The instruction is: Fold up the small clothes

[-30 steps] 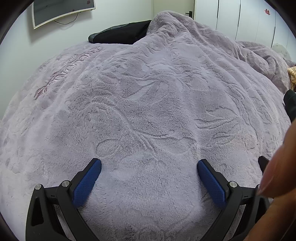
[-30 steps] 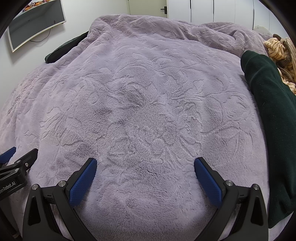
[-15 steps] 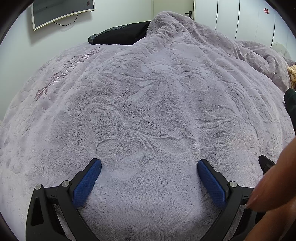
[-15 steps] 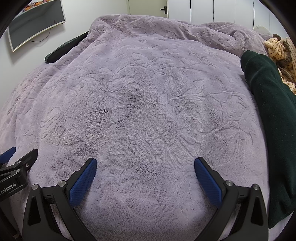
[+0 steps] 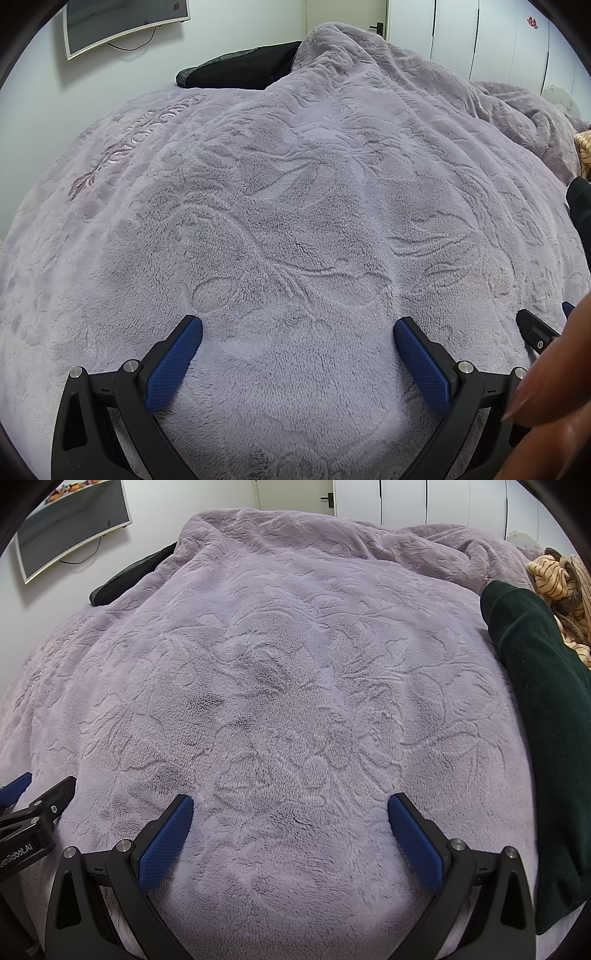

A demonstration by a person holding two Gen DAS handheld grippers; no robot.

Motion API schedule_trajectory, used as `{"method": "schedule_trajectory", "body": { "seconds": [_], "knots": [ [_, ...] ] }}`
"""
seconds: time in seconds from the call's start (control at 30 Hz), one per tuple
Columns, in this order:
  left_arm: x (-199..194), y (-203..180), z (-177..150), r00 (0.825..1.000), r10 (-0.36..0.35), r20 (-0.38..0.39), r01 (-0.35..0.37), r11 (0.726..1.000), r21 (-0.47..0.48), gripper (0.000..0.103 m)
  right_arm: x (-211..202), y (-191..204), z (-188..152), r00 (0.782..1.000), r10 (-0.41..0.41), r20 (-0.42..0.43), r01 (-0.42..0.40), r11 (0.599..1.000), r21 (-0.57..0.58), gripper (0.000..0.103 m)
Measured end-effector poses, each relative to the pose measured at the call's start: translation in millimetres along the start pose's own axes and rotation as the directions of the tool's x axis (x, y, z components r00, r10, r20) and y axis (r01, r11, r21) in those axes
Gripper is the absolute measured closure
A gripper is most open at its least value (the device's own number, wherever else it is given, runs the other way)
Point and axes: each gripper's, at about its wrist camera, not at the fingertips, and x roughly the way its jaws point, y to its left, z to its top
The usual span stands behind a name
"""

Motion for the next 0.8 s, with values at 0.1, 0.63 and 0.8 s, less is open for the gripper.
{"method": "schedule_trajectory", "body": {
  "seconds": [0.1,0.63,0.8],
  "knots": [
    [0.0,0.0,0.0,1.0,0.001,0.001,-0.001,1.0,0.001,0.0,0.0,0.0,0.0,1.0,0.0,0.0,0.0,1.0,0.0,0.0],
    [-0.6,0.9,-0.3,1.0,0.001,0.0,-0.001,1.0,0.0,0.0,-0.2,0.0,-0.1,1.0,0.0,0.0,0.0,1.0,0.0,0.0],
    [-0.5,0.9,-0.1,1.0,0.002,0.001,-0.002,1.0,0.001,0.0,-0.1,0.0,-0.1,1.0,0.0,0.0,0.0,1.0,0.0,0.0]
  ]
}}
